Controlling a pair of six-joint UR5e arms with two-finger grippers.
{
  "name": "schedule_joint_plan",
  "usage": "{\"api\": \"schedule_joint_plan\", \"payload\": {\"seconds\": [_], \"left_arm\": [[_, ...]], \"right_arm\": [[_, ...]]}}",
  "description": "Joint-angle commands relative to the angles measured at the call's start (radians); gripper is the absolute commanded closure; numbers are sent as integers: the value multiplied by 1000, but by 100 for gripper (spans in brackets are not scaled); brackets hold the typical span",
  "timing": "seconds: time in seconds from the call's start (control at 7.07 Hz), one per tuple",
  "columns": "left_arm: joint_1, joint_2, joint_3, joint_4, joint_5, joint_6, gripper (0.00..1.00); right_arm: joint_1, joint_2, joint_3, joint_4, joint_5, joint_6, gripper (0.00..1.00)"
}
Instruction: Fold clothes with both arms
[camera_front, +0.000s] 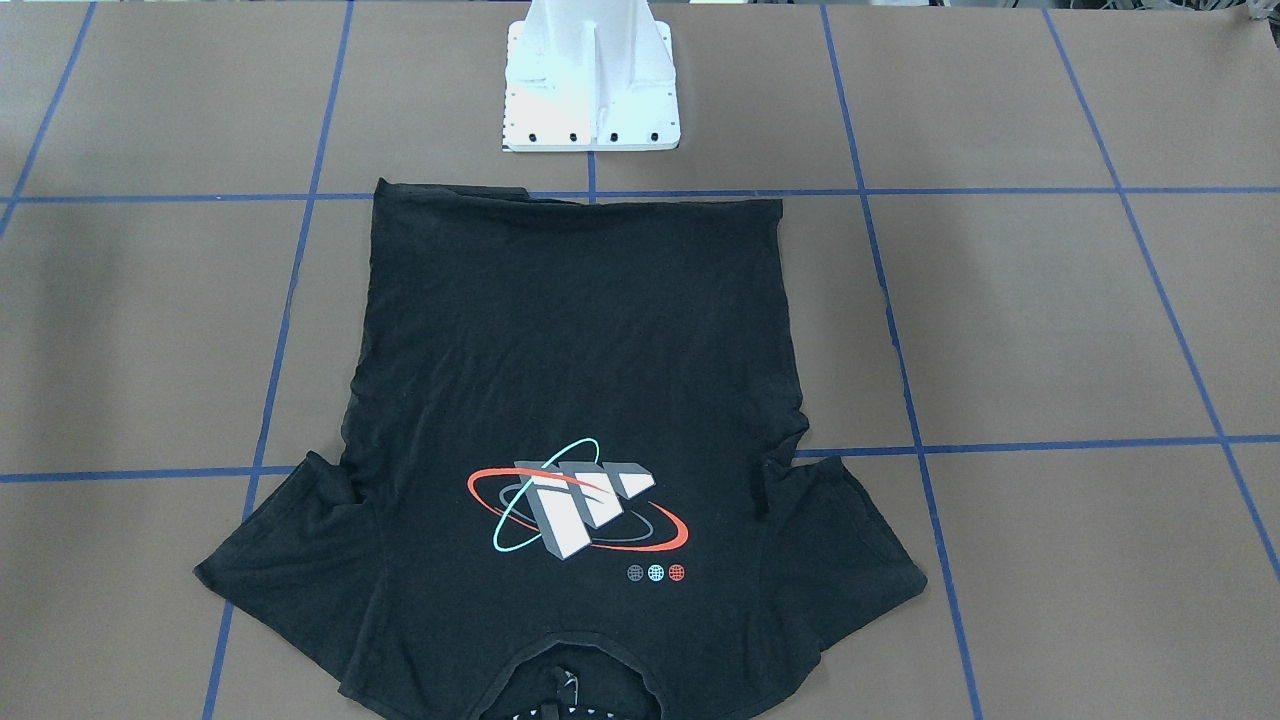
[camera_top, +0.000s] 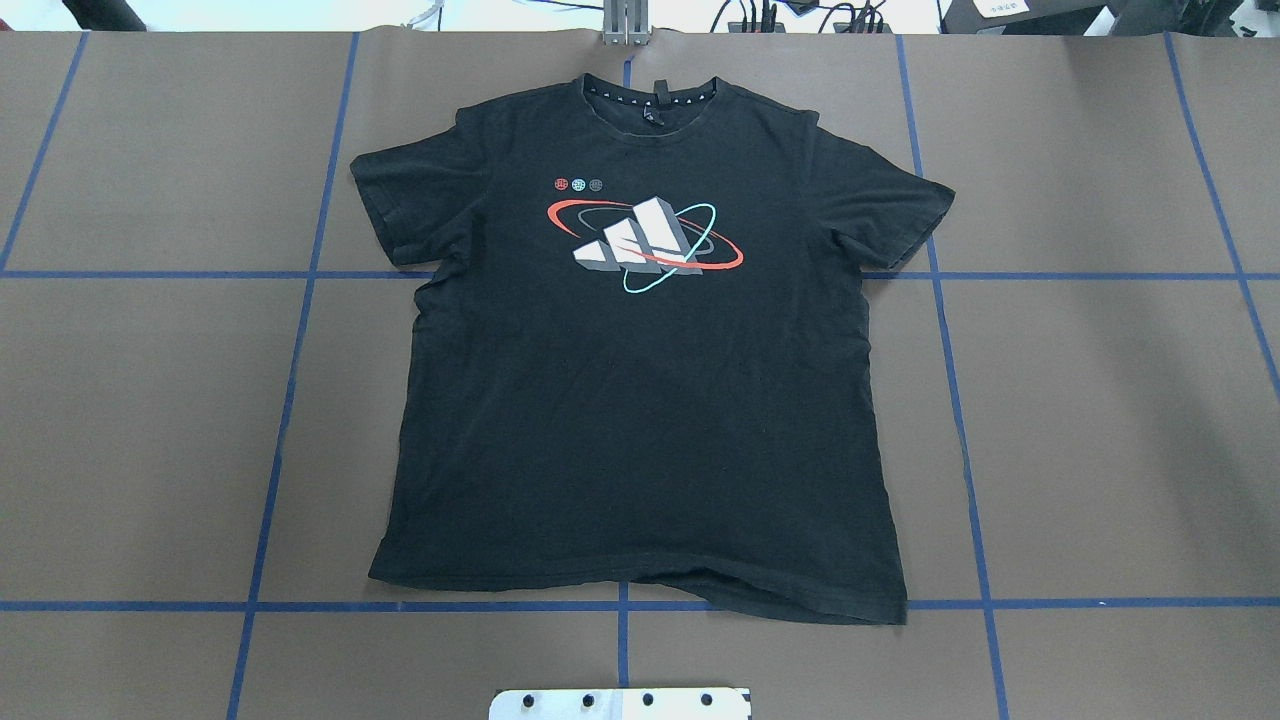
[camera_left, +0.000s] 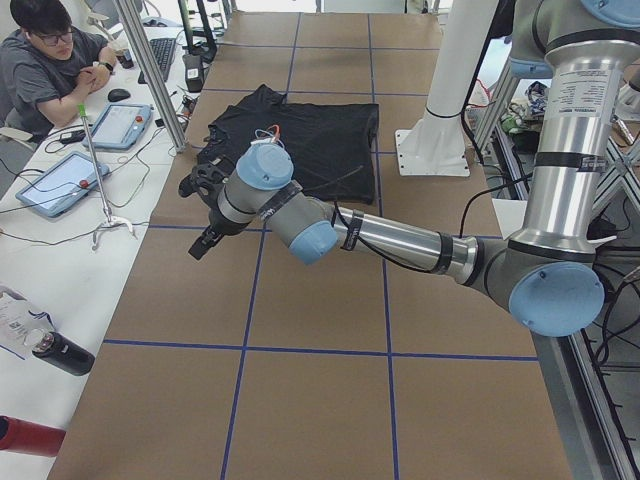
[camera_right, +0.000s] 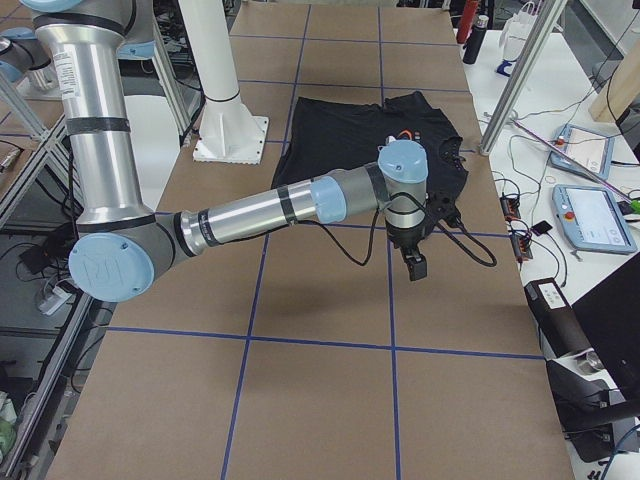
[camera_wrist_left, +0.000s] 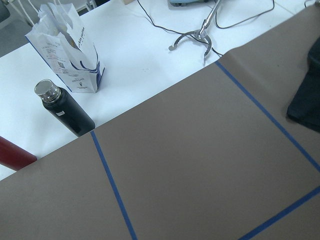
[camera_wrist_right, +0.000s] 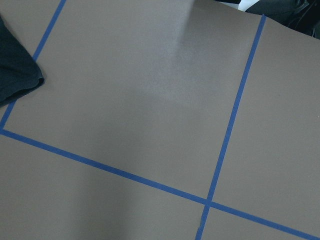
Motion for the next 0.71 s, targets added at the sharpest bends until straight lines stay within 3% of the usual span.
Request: {"api": "schedule_joint_plan", "payload": {"seconds": [0.0,0.28,0.42,0.57], "left_arm": [[28,-1,17,-141,-5,-31,0],[102,-1,30,-195,2,-31,0],[114,-1,31,-195,2,-33,0],[116,0,31,-195,2,-33,0]], "right_arm": [[-94,14,-93,208,-6,154,0],[-272,121,-285,548,-85,580,0],[-357,197,-362,628,-188,723,0],[-426,282,-432,637,-265,822,0]]}}
